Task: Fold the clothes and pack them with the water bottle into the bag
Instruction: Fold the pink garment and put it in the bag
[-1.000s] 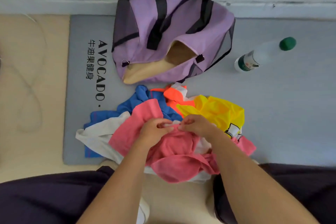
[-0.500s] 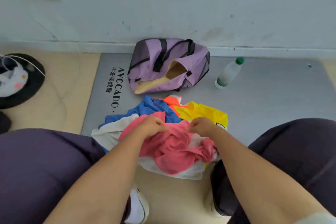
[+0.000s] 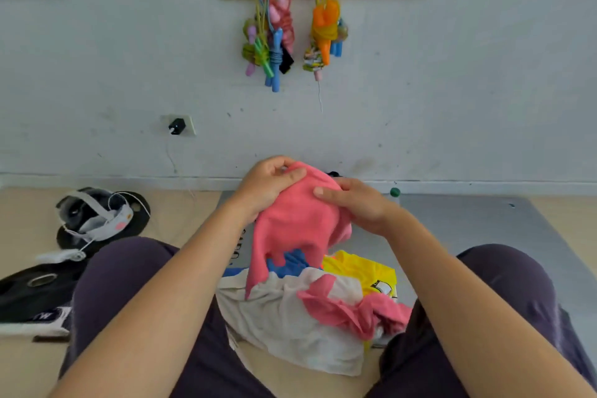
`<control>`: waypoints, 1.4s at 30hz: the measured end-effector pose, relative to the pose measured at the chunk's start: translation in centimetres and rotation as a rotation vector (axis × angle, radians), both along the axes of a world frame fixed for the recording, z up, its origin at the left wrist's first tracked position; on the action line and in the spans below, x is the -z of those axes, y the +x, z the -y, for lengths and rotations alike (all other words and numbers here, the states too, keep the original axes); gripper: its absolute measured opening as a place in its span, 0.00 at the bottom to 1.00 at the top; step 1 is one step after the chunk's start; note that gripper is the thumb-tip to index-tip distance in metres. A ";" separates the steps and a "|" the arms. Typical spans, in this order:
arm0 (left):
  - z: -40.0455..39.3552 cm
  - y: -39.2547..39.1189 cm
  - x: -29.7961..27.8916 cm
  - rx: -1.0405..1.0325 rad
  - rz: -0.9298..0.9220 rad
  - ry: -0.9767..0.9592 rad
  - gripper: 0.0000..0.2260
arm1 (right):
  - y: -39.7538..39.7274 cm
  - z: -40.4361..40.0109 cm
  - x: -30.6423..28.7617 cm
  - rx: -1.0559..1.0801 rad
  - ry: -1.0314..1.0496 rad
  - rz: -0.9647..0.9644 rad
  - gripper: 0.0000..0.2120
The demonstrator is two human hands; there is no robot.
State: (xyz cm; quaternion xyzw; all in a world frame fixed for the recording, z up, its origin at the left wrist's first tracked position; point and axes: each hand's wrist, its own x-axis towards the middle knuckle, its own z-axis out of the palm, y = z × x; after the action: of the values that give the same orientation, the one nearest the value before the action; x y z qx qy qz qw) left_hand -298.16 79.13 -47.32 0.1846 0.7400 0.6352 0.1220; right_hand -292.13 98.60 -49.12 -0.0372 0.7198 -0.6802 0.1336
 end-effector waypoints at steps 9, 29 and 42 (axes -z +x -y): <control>1.3 -0.1 -2.2 -0.160 -0.148 -0.006 0.03 | 2.7 -3.5 -4.5 -0.037 0.370 0.022 0.14; -3.6 -7.5 7.2 0.214 0.227 -0.048 0.06 | -9.7 -5.7 4.4 0.235 0.509 0.016 0.17; -4.8 -9.7 6.8 0.037 0.419 0.070 0.17 | -9.9 -2.3 5.7 0.148 0.471 -0.270 0.12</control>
State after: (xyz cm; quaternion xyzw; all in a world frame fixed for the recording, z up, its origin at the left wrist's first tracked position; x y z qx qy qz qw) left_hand -307.88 83.98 -54.12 0.0660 0.6724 0.6828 0.2781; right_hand -302.06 100.92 -54.83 -0.0430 0.8701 -0.4909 -0.0086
